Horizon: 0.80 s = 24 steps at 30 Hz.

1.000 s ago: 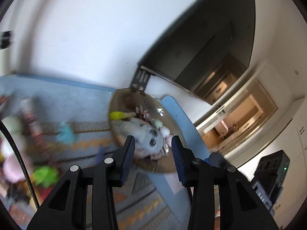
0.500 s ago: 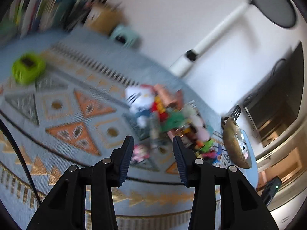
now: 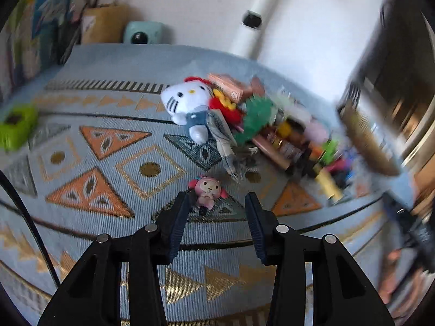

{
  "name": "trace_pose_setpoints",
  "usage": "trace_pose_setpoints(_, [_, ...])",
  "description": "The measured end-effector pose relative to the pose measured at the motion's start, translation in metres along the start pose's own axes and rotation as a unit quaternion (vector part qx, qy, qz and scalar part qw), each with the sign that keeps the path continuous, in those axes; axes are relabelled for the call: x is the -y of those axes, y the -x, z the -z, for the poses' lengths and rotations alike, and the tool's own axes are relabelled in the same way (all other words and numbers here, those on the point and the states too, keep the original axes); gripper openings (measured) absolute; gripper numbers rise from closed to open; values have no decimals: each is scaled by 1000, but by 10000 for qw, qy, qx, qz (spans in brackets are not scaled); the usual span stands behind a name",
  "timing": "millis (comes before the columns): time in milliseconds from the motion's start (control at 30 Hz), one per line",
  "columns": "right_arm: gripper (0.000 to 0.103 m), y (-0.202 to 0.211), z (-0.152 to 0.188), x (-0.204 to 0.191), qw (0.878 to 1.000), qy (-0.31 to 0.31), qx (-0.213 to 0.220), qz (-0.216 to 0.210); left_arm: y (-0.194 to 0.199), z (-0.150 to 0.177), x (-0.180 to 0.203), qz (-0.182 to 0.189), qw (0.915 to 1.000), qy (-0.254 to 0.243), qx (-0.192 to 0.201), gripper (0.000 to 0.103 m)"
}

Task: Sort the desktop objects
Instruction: 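Move both grippers back to the toy pile, then grasp the small pink doll with left while right grasps the plaid fabric bow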

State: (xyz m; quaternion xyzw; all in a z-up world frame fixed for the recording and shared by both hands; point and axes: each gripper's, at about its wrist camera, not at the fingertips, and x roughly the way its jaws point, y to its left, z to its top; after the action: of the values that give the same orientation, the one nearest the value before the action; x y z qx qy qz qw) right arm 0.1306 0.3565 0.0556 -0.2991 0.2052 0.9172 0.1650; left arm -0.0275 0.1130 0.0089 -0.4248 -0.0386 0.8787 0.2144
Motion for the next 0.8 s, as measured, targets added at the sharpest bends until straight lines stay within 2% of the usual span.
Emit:
trace_pose_setpoints(167, [102,-1,0,6,9999,-150,-10,-37,-6,-4,5,-159,9994,-306,-78,38])
trace_pose_setpoints(267, [102,0,0,7,9998,-173,-3,-37,0,-4,5,-321,9989,-344,-79,24])
trace_pose_setpoints(333, [102,-1,0,5,9999,-138,-25,-20,2,-5,1,-208,9995,-240,-37,22])
trace_pose_setpoints(467, [102,0,0,5,9999,-130,-14,-35,22,-3,-17,140,9991,230,318,22])
trace_pose_setpoints(533, [102,0,0,6,9999,-139,-8,-50,30,2,-34,606,9945,662,534,22])
trace_pose_setpoints(633, [102,-1,-1,2,9999,-36,-51,-155,44,7,-55,884,9848,1170,932,22])
trace_pose_setpoints(667, [102,-2,-1,-1,9996,24,-120,-254,50,9,-60,1022,9800,1262,1150,22])
trace_pose_setpoints(700, [102,-4,0,-5,9991,95,-210,-365,52,10,-62,999,9787,1321,1215,22])
trace_pose_setpoints(733, [102,-7,0,-11,9981,161,-315,-495,52,10,-63,937,9784,1389,1212,22])
trace_pose_setpoints(800, [97,-11,0,-29,9931,138,-564,-1016,49,10,-65,900,9779,1473,1176,22])
